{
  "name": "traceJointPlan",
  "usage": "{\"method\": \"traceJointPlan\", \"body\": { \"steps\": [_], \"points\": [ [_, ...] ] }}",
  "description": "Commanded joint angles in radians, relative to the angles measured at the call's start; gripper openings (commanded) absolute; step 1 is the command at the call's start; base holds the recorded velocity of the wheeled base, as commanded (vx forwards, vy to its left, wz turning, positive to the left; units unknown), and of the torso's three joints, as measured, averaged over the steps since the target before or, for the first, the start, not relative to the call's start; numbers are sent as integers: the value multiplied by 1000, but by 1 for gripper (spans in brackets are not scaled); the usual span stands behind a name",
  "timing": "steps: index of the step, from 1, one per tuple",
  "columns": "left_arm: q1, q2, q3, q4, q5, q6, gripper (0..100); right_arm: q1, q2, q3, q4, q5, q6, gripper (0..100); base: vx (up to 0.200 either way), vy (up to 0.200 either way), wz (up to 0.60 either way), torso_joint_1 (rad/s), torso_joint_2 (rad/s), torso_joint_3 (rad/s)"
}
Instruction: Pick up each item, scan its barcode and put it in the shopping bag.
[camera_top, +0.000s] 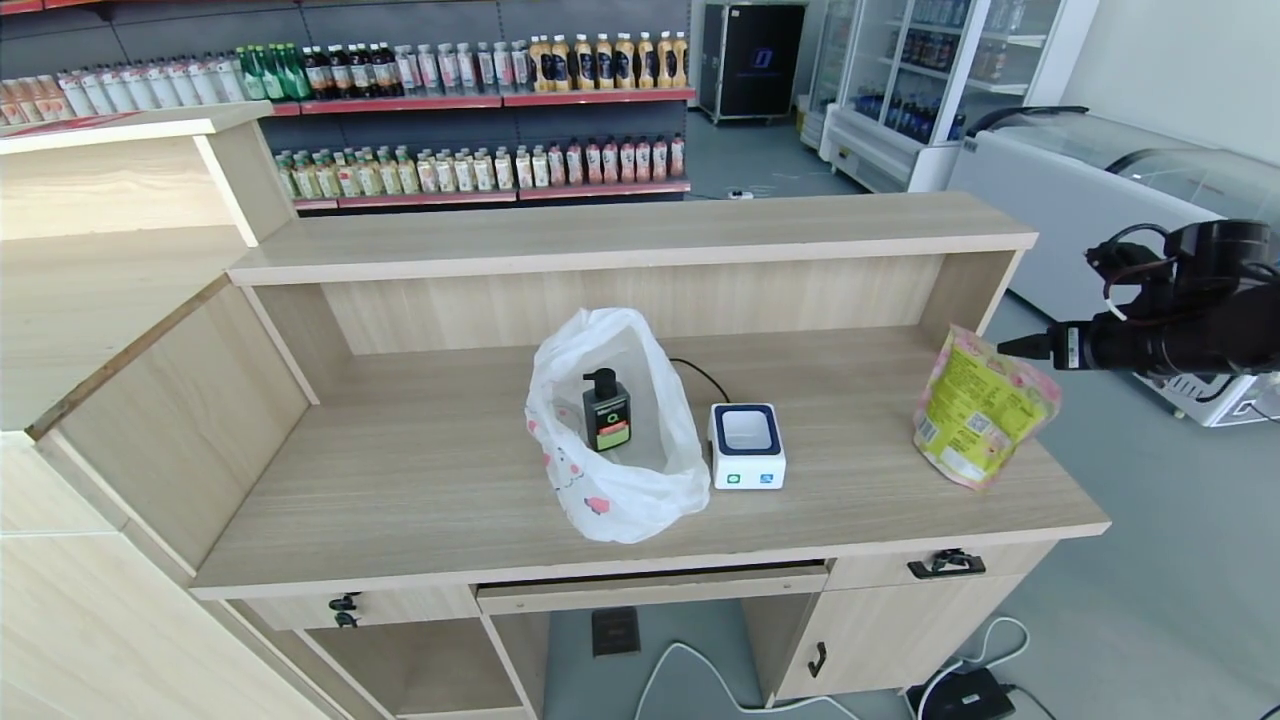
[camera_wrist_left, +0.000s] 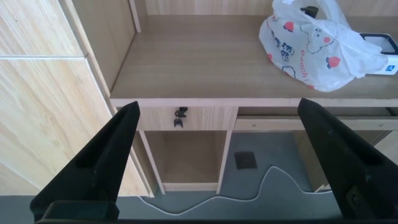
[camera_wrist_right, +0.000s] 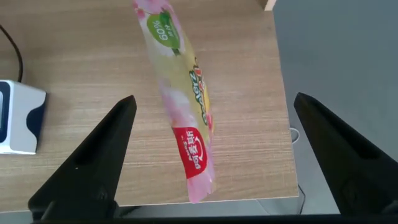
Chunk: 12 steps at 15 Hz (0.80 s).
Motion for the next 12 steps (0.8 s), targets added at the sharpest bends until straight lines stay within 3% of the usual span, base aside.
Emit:
{"method": "traceJointPlan", "body": {
  "steps": [1,12],
  "points": [
    [1,0,0,0,0,0,100,28,46,2,-4,1,3,100,0,0,0,0,0,0],
    [1,0,0,0,0,0,100,71,224,-35,-128,4,32,100,0,0,0,0,0,0]
  ]
}}
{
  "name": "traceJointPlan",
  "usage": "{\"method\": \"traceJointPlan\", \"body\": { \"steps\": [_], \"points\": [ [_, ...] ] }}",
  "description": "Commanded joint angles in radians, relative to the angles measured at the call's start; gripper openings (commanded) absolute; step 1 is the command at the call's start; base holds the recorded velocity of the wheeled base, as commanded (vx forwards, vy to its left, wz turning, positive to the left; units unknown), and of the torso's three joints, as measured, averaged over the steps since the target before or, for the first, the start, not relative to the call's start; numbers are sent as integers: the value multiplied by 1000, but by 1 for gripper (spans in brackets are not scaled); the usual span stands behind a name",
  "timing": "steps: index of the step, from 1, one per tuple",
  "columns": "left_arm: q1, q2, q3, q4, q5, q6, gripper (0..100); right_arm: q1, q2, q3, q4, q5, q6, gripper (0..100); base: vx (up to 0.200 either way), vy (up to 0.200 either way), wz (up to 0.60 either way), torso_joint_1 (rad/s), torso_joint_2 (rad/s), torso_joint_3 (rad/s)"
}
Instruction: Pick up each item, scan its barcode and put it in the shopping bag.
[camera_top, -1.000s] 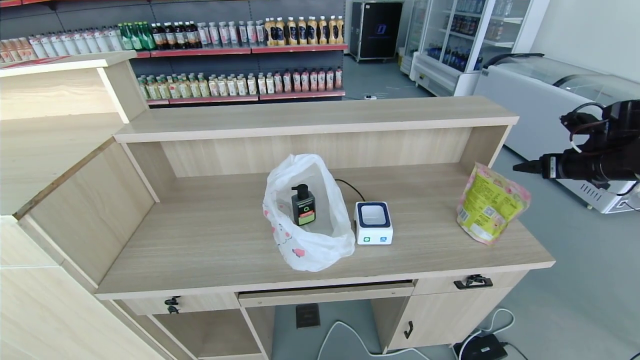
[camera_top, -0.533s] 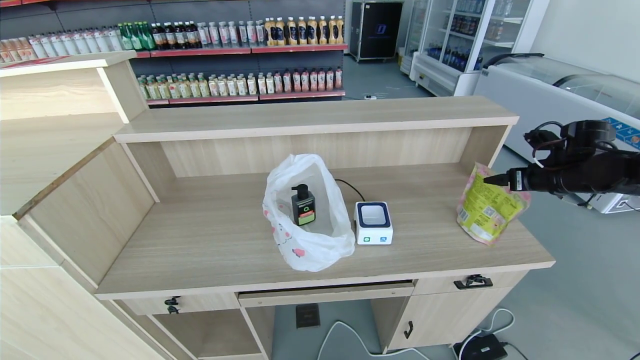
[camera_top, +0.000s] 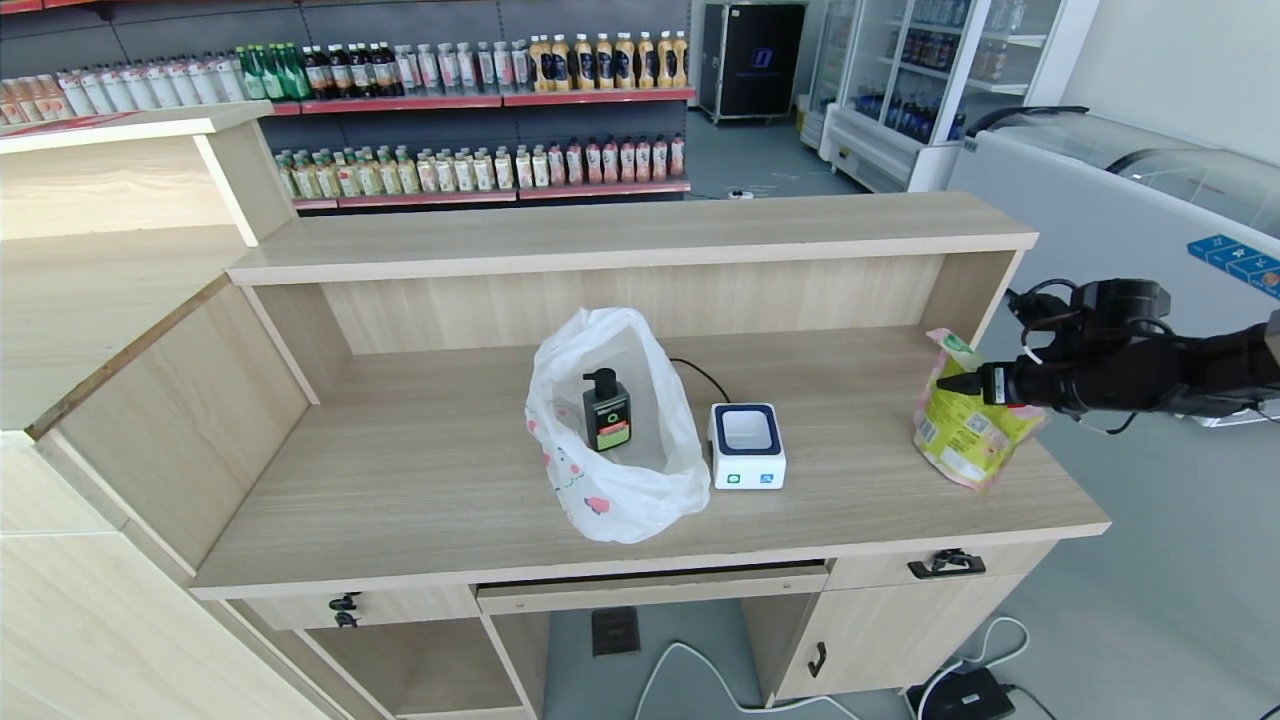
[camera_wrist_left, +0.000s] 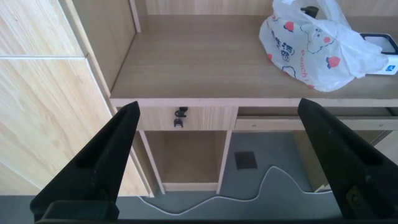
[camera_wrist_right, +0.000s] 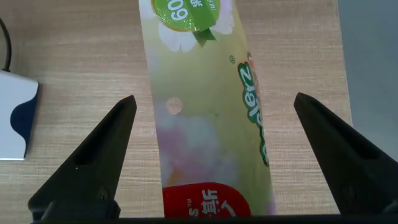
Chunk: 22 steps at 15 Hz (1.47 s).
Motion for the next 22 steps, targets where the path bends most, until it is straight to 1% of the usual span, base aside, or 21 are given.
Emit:
{"method": "traceJointPlan", "body": {
  "steps": [1,5,9,10,14,17,19,20,21,22],
  "points": [
    [1,0,0,0,0,0,100,8,45,-5,-12,1,0,100,0,0,0,0,0,0],
    [1,0,0,0,0,0,100,31,110,-25,-42,1,0,100,0,0,0,0,0,0],
    [1,0,0,0,0,0,100,47,174,-10,-147,0,24,100,0,0,0,0,0,0],
    [1,0,0,0,0,0,100,47,176,-7,-149,-3,30,0,0,0,0,0,0,0],
    [1,0,0,0,0,0,100,47,154,28,-151,-25,30,0,0,0,0,0,0,0],
    [1,0,0,0,0,0,100,40,75,82,-178,-25,30,0,0,0,0,0,0,0],
    [1,0,0,0,0,0,100,38,-108,191,-190,-16,41,0,0,0,0,0,0,0],
    [1,0,0,0,0,0,100,41,-226,268,-192,17,56,0,0,0,0,0,0,0],
    [1,0,0,0,0,0,100,44,-367,354,-195,100,63,0,0,0,0,0,0,0],
    [1,0,0,0,0,0,100,44,-455,407,-195,142,63,0,0,0,0,0,0,0]
  ]
}}
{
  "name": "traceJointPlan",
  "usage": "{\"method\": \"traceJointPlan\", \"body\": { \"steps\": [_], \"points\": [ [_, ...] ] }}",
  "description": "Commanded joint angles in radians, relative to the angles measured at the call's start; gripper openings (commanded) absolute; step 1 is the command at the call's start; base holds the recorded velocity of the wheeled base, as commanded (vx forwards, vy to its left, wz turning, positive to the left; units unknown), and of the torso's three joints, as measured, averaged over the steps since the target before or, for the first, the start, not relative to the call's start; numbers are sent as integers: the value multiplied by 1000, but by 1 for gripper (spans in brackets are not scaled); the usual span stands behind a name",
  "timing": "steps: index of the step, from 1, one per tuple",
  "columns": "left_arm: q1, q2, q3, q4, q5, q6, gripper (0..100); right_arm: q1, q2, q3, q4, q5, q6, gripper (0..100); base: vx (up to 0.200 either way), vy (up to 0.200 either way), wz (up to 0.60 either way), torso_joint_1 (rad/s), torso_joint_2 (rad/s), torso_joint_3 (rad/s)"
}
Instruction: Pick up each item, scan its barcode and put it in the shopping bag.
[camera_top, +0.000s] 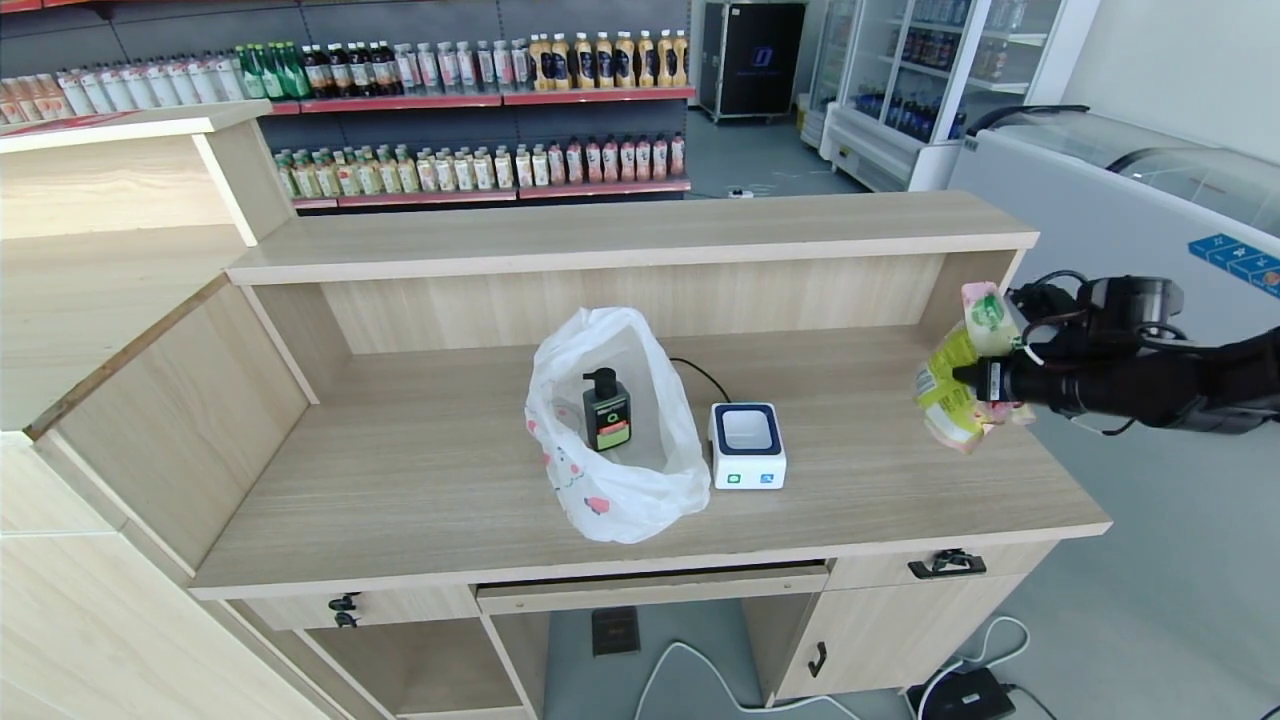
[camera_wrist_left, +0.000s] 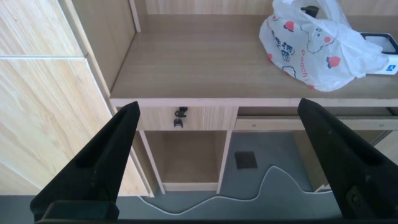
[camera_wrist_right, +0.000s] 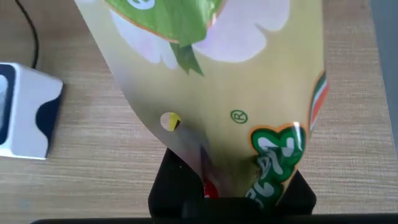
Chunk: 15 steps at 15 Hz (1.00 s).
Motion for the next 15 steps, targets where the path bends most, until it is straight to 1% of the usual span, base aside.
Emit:
{"method": "traceJointPlan", "body": {
  "steps": [1,2,4,5,6,7,8,9,10,11,13,14,15],
  "points": [
    [0,0,0,0,1,0,100,7,-510,284,-1,167,30,0,0,0,0,0,0,0],
    [0,0,0,0,1,0,100,18,-664,356,-3,227,76,0,0,0,0,0,0,0],
    [0,0,0,0,1,0,100,47,-905,445,0,388,191,0,0,0,0,0,0,0],
    [0,0,0,0,1,0,100,87,-996,477,0,435,267,0,0,0,0,0,0,0],
    [0,0,0,0,1,0,100,164,-1051,508,2,437,328,0,0,0,0,0,0,0],
    [1,0,0,0,1,0,100,271,-1089,538,3,428,371,0,0,0,0,0,0,0],
    [0,0,0,0,1,0,100,389,-1102,555,28,371,377,0,0,0,0,0,0,0],
    [0,0,0,0,1,0,100,516,-1091,545,71,259,375,0,0,0,0,0,0,0],
    [0,0,0,0,1,0,100,659,-1065,517,98,119,379,0,0,0,0,0,0,0],
    [0,0,0,0,1,0,100,767,-1031,511,88,-31,379,0,0,0,0,0,0,0],
    [0,0,0,0,1,0,100,817,-999,509,71,-151,383,0,0,0,0,0,0,0],
    [0,0,0,0,1,0,100,817,-1025,525,91,-151,389,0,0,0,0,0,0,0],
    [0,0,0,0,1,0,100,814,-1059,551,140,-140,417,0,0,0,0,0,0,0]
  ]
}}
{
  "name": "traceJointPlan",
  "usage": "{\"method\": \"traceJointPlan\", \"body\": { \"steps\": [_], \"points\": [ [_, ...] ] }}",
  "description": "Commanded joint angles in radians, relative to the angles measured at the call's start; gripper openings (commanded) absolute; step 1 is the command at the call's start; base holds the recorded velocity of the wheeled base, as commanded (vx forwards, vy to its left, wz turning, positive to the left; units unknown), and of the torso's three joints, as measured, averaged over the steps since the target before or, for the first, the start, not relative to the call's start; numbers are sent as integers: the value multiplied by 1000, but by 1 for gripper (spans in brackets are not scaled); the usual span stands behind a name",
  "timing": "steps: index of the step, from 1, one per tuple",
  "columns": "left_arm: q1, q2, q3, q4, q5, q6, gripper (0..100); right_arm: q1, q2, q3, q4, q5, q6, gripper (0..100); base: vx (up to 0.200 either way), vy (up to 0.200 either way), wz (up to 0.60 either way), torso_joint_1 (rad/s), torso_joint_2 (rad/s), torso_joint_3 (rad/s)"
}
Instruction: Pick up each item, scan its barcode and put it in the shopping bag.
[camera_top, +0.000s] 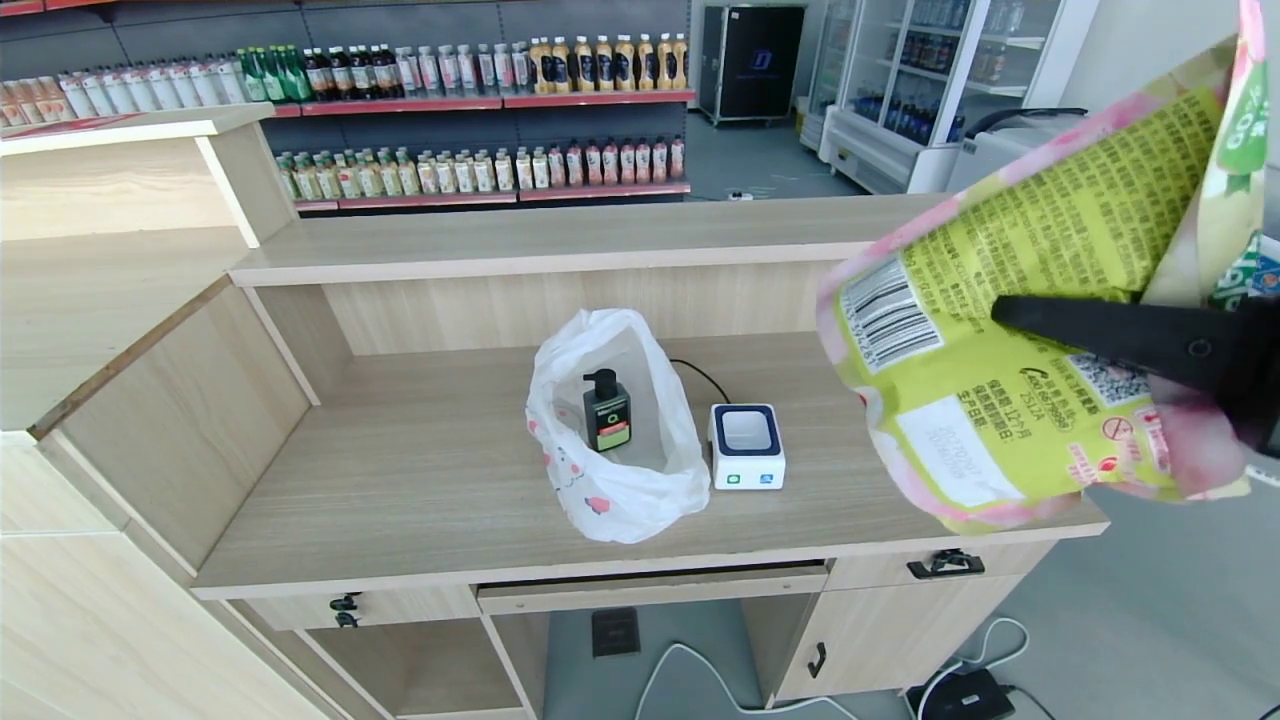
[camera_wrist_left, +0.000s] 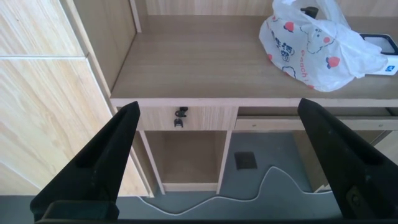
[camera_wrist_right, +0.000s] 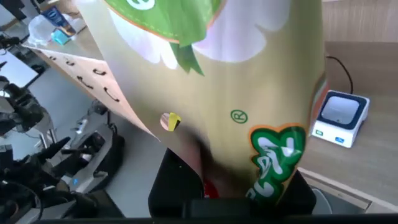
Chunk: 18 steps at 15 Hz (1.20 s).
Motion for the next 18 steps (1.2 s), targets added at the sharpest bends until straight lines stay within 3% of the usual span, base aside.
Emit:
{"method": "traceJointPlan", "body": {
  "steps": [1,4,10,18],
  "points": [
    [1,0,0,0,0,0,100,20,-61,35,80,43,46,0,0,0,0,0,0,0],
    [1,0,0,0,0,0,100,39,-163,49,163,141,63,0,0,0,0,0,0,0],
    [1,0,0,0,0,0,100,188,-139,12,163,163,96,0,0,0,0,0,0,0],
    [1,0,0,0,0,0,100,169,-13,-70,165,161,89,0,0,0,0,0,0,0]
  ]
}}
